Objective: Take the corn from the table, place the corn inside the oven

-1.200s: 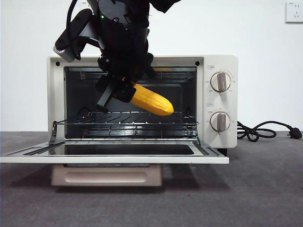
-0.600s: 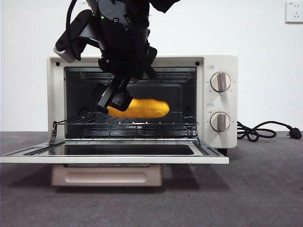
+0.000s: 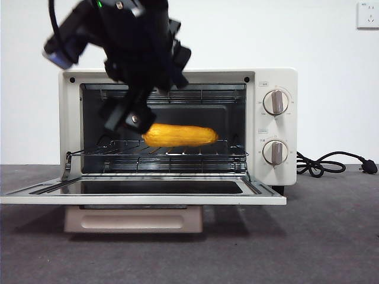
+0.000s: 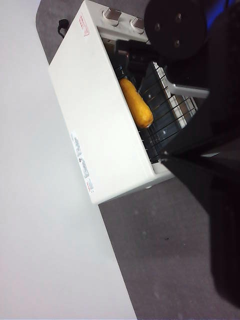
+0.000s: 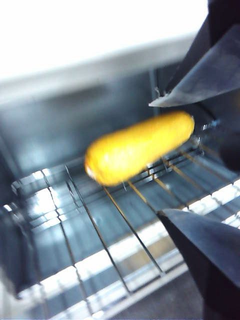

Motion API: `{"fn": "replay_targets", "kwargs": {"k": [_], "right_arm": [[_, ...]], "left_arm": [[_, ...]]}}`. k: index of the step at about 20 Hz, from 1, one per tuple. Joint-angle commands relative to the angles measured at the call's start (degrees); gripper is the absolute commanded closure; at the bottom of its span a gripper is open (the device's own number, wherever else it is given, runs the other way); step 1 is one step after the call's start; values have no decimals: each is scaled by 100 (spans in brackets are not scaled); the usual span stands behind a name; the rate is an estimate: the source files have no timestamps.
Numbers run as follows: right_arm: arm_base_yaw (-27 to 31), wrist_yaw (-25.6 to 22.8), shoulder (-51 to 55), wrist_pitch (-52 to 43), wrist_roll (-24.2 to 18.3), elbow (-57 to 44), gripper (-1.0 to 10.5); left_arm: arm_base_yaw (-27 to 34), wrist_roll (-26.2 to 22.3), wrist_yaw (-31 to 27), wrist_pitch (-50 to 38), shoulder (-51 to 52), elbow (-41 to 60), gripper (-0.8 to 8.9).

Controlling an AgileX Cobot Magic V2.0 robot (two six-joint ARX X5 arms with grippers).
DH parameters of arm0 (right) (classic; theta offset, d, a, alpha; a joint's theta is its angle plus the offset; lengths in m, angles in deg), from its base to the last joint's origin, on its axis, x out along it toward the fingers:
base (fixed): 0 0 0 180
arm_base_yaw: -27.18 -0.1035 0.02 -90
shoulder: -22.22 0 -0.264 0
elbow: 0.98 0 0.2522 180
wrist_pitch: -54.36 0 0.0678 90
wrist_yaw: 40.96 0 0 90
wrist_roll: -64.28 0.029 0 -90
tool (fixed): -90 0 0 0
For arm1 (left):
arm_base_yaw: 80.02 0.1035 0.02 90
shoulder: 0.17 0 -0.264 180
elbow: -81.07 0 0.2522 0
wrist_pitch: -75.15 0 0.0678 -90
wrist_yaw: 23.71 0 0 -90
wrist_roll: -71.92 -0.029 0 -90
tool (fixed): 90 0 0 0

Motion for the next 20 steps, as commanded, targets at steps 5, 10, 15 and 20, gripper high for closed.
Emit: {"fn": "replay_targets", "kwargs": {"k": [5,10,15,20], "right_arm": [[-413,-278,772,699,702,17,605],[-728,184,1893,2625,1921,17,794],[-787,1025,2726,3781,2640,17,932],[-780,1580,3390,4437,2771,17,956]], "left_arm": [[-15,-44,-24,-28,-48,9,819],[-15,-109,-17,-131,-398,9,820],[-15,-363,55,-236,-883,9,820],[42,-546,789,-234,-1436,9,821]]}}
